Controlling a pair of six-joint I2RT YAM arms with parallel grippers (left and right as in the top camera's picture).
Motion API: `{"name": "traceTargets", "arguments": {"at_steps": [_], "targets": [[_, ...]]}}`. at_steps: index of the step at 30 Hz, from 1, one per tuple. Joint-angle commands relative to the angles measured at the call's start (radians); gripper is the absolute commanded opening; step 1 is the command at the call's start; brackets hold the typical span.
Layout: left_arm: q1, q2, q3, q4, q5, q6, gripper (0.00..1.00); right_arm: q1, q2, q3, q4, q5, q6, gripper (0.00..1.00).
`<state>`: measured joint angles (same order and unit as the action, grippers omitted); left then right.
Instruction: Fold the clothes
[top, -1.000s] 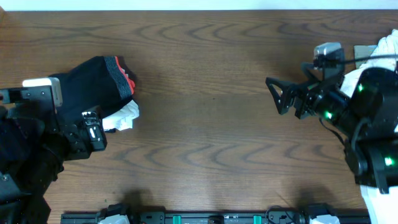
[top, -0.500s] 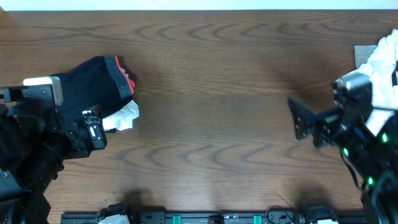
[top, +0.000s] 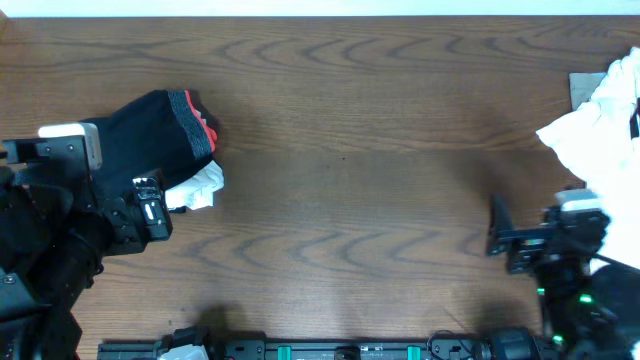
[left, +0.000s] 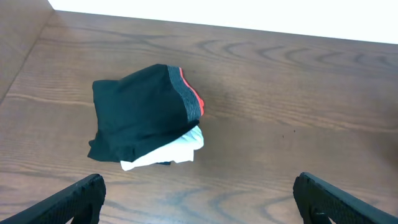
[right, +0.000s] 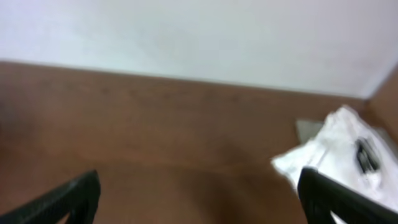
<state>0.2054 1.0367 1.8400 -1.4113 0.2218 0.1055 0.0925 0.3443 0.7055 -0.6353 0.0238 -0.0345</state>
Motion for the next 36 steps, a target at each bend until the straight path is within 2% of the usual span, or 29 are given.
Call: {"name": "traceTargets", "arguments": {"at_steps": [1,10,13,36], "targets": [[-0.006,0.001,0.000,-0.002,0.002,0.006,0.98,-0.013,-0.108,-0.178,0.061,-0.078,0.003,0.99],[-0.006,0.001,0.000,-0.002,0.002,0.006,0.98,-0.013,-0.342,-0.533,0.214,-0.080,0.120,0.99],[-0.006,0.001,0.000,-0.002,0.002,0.006,0.98,-0.013,-0.338,-0.599,0.272,-0.080,0.120,0.99],[-0.006,0.001,0.000,-0.002,0.002,0.006,0.98,-0.013,-0.337,-0.603,0.295,-0.087,0.120,0.99]]}}
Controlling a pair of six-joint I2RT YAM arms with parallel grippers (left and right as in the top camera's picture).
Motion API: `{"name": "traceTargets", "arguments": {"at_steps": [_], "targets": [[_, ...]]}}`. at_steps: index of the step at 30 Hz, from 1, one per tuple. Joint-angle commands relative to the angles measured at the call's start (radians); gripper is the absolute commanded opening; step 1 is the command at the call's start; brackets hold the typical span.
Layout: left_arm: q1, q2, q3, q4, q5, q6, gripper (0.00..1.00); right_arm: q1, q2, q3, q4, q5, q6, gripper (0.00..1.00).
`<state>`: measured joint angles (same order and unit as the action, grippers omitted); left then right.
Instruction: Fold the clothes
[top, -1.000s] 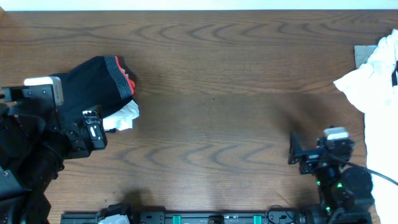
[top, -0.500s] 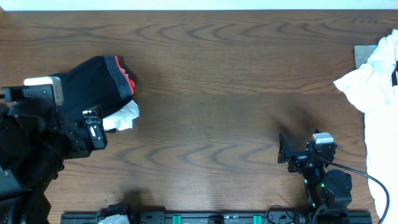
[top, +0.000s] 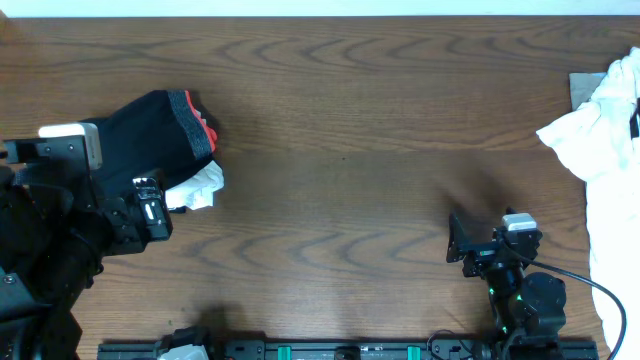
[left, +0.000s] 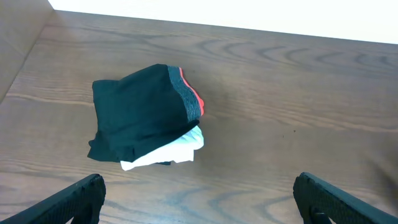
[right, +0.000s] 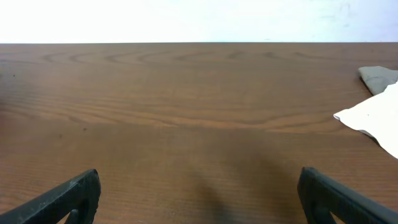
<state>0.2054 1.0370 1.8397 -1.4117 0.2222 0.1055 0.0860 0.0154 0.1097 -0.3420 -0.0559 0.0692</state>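
A folded stack lies at the table's left: a black garment (top: 150, 135) with a grey and red waistband on top of a white garment (top: 205, 188). The left wrist view shows the black piece (left: 140, 112) just ahead of my left gripper (left: 199, 190), which is open and holds nothing. A loose white clothes pile (top: 605, 135) sits at the far right edge, and its corner (right: 373, 115) shows in the right wrist view. My right gripper (top: 478, 240) hangs low near the front edge, left of that pile. It is open (right: 199, 193) over bare wood.
A grey cloth (top: 585, 88) lies partly under the white pile at the back right, and it also shows as a grey cloth (right: 377, 76) in the right wrist view. The left arm's body (top: 50, 250) fills the front left corner. The wooden table (top: 350, 150) spans the whole view.
My right arm has moved left and toward the front edge, away from the white pile. Its camera now looks level across the table. The left arm and the folded stack have not moved.
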Motion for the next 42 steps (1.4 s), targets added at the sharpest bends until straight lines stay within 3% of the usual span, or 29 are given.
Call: {"name": "traceTargets", "arguments": {"at_steps": [1,7,12,20,27,33,42], "targets": [[-0.006,0.001,0.001,-0.002,0.002,0.006,0.98,-0.006,-0.008,-0.007,0.002,-0.007,0.016,0.99],[-0.036,-0.021,-0.013,-0.002,0.002,0.006,0.98,-0.006,-0.008,-0.007,0.002,-0.007,0.016,0.99],[-0.101,-0.131,-0.153,0.055,-0.058,0.028,0.98,-0.006,-0.008,-0.007,0.002,-0.007,0.016,0.99],[-0.146,-0.466,-0.755,0.648,0.007,0.009,0.98,-0.006,-0.008,-0.007,0.002,-0.007,0.016,0.99],[-0.180,-0.750,-1.199,0.914,0.043,-0.084,0.98,-0.006,-0.008,-0.007,0.002,-0.008,0.016,0.99],[-0.217,-0.922,-1.408,0.947,0.043,-0.089,0.98,-0.006,-0.008,-0.007,0.002,-0.007,0.016,0.99],[-0.218,-0.970,-1.457,0.946,0.029,-0.084,0.98,-0.006,-0.008,-0.007,0.002,-0.007,0.016,0.99]]}}
